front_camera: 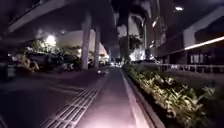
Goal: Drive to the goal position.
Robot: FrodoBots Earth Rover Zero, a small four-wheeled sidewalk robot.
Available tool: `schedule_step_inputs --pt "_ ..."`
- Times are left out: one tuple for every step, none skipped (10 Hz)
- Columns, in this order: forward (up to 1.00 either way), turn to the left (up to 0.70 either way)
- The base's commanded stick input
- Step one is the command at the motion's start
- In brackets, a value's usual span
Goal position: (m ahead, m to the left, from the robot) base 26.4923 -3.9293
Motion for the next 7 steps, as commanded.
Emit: schedule_step_inputs --pt "0.45 0.0" --pt "0.45 0.0" --pt "0.45 0.0" --pt "0.45 0.0" --pt "0.45 0.0" --pt "0.45 0.0" --pt "0.45 0.0"
